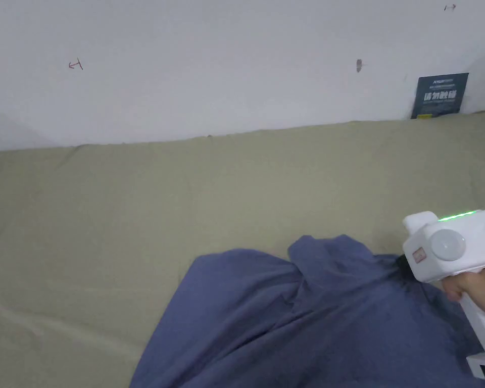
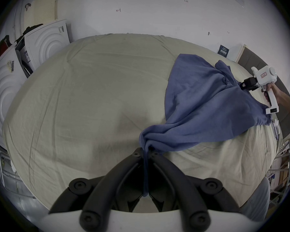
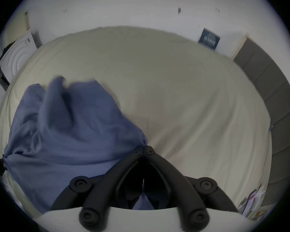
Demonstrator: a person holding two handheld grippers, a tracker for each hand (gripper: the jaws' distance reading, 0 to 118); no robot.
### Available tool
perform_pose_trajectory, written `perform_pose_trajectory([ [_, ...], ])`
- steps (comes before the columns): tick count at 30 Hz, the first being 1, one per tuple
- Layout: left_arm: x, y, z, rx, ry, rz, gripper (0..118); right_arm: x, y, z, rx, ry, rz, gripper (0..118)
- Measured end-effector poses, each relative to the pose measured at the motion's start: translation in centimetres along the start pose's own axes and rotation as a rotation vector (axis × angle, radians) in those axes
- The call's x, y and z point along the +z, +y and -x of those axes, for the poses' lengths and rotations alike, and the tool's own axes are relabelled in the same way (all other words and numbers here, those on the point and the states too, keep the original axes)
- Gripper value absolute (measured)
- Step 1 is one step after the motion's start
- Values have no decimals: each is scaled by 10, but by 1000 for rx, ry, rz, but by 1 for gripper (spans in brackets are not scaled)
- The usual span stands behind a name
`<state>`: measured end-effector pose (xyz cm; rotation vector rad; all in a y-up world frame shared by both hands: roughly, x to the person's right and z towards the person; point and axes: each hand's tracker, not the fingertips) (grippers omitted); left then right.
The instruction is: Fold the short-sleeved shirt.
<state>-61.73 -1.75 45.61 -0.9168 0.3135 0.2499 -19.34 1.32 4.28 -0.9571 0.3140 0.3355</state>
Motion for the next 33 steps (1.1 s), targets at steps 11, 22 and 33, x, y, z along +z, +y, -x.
perform_pose_trajectory([
  [11,36,22,3,102,-16,-64,0,224,-49,-6,95,55,-265,0],
  [22,175,115,-28,23,-12,-348,0,408,-89,-52,0,26,-523,0],
  [33,321,204,-50,33,-29,-516,0,492,-62,-80,-166,25,-697,0],
])
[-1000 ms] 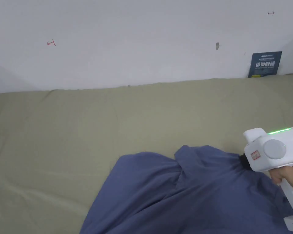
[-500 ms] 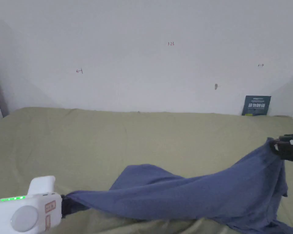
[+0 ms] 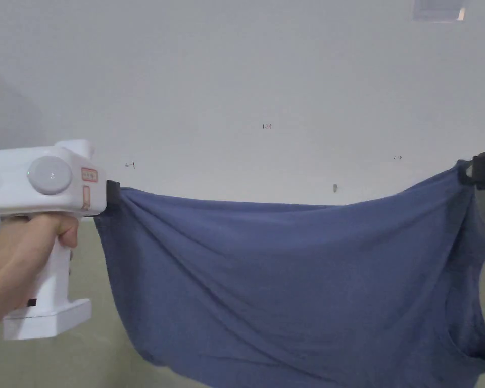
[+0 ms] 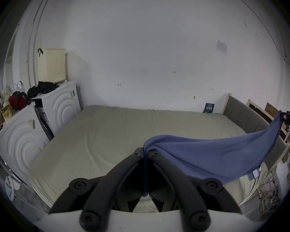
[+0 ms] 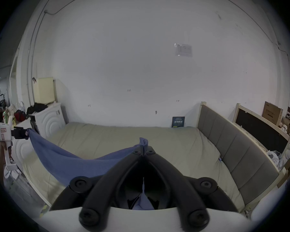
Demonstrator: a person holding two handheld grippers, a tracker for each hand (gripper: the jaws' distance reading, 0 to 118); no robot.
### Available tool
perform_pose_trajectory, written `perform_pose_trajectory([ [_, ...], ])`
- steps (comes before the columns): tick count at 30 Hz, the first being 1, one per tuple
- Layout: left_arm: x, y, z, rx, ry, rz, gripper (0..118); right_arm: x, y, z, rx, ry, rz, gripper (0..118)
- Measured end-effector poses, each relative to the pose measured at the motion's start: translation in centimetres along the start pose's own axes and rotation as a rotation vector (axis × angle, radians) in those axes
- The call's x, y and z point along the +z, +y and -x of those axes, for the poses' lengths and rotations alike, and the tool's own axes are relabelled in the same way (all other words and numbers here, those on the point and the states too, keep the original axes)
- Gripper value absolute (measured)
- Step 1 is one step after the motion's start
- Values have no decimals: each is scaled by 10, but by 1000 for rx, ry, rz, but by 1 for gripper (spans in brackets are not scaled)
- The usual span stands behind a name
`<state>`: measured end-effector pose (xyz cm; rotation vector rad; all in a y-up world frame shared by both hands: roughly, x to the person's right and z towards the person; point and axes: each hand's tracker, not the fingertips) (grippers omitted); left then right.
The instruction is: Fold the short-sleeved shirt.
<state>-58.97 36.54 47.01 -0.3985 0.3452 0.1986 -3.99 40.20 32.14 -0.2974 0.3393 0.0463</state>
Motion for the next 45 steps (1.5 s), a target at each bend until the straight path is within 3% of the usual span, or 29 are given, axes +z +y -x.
perform_pose_trajectory([
  [13,5,37,-4,-8,97,-74,0,-17,27,10,-77,-20,-31,0],
  [25,-56,59,-22,-26,134,-44,0,-84,74,9,-38,-74,-11,1],
  [28,-40,52,-13,-44,160,-52,0,-112,90,10,-17,-95,-2,1],
  [29,-78,75,-16,-42,163,-50,0,-122,95,10,-11,-99,0,0],
  [32,-88,78,-18,-45,179,-50,0,-152,110,11,1,-113,1,1],
  [34,-145,113,-37,-57,194,-53,0,-173,121,11,14,-122,6,1],
  [45,-226,143,-69,-71,267,-78,0,-286,161,14,30,-152,-6,0],
])
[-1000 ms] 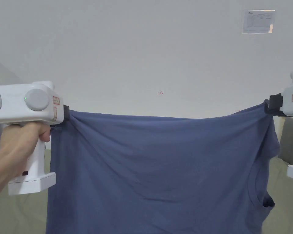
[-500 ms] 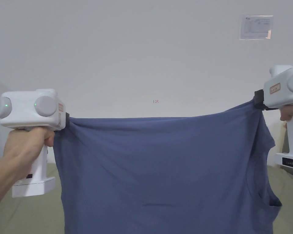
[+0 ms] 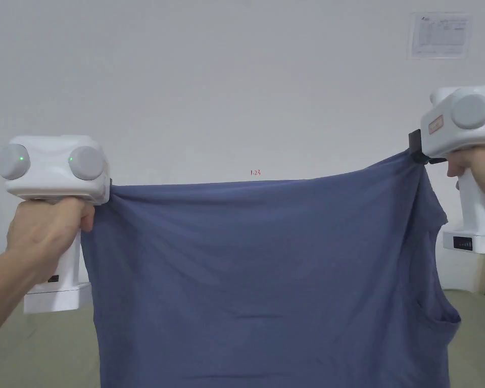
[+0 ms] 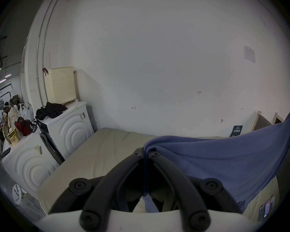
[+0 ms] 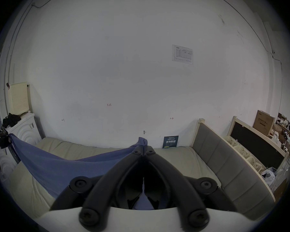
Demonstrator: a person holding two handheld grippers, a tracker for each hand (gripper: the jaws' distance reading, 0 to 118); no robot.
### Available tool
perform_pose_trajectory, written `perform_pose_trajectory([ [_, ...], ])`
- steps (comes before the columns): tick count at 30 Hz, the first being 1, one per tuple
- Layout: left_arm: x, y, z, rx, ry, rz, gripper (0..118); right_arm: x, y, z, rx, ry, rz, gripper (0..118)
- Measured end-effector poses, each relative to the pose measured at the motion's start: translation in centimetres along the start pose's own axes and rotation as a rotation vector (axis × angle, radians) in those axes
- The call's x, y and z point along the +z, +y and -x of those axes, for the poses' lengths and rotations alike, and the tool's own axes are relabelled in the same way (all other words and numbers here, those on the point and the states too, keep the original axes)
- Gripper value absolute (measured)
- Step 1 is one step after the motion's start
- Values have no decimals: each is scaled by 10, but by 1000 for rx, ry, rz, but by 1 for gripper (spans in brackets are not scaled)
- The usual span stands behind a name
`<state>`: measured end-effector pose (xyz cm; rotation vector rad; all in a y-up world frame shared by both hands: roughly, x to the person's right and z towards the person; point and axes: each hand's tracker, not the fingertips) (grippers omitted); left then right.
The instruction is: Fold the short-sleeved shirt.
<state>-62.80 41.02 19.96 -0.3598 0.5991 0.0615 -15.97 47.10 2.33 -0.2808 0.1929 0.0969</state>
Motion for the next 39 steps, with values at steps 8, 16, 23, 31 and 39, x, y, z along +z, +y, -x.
perform_pose_trajectory([
  [8,-68,-6,-26,-12,52,-3,0,-60,-11,14,22,-16,25,0],
  [16,-129,-53,-44,-25,77,55,0,-113,-58,24,68,-15,92,1],
  [23,-164,-132,-54,-75,59,169,0,-133,-145,23,67,-4,181,0],
  [31,-131,-223,-37,-99,-18,240,0,-74,-248,-2,30,43,274,0],
  [39,-45,-311,8,-154,-72,321,0,33,-354,-12,-10,103,345,1],
])
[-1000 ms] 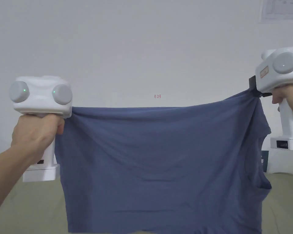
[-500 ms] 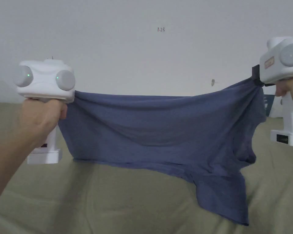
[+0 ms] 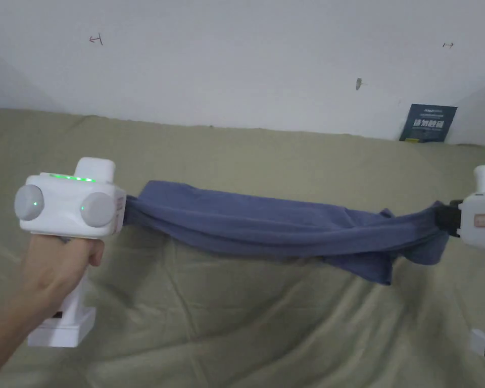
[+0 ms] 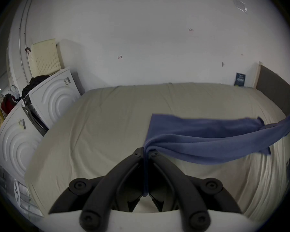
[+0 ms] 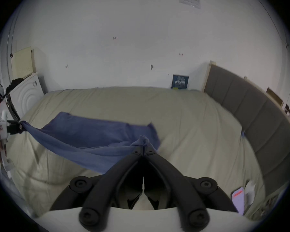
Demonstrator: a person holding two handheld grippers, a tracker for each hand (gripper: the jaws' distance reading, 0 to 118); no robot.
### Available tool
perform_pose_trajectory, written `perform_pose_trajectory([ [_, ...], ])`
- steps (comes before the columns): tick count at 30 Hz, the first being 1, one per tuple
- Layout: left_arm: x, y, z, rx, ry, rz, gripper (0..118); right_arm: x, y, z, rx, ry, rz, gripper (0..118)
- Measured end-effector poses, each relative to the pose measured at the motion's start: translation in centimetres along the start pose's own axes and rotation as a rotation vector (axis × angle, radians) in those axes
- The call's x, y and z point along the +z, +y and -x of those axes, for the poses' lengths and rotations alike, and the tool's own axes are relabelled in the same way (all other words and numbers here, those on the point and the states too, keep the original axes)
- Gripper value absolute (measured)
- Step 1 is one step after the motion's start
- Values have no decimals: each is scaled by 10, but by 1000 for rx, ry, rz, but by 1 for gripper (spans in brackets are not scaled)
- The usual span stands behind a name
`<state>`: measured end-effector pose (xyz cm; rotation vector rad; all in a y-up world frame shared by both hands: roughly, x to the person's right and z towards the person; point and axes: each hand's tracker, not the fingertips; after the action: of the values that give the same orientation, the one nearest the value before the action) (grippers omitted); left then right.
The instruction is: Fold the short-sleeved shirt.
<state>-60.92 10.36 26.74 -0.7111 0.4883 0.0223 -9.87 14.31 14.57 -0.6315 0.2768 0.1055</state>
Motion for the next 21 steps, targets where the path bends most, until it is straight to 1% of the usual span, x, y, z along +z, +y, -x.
perform_pose_trajectory([
  [1,9,-16,3,12,-5,12,0,8,-18,0,-22,26,13,1],
  [2,16,-30,7,24,-23,26,0,17,-34,2,-13,18,15,0],
  [3,23,-44,9,19,-24,34,0,25,-53,3,-25,21,13,0],
  [6,41,-84,20,16,-24,58,0,43,-101,8,18,16,73,0],
  [7,47,-97,25,25,-25,60,0,50,-116,8,35,34,93,1],
  [8,52,-107,28,35,-23,70,0,55,-129,8,21,16,85,1],
  [10,52,-128,41,62,-44,114,0,60,-153,-1,-34,35,129,0],
  [12,63,-143,48,65,-45,114,0,69,-171,-6,-73,45,147,1],
  [16,89,-174,60,71,-76,131,0,98,-199,-13,-103,66,159,1],
  [18,105,-189,63,55,-76,127,0,110,-209,-15,-105,65,161,1],
  [21,126,-207,69,69,-101,126,0,126,-222,-19,-100,72,170,0],
])
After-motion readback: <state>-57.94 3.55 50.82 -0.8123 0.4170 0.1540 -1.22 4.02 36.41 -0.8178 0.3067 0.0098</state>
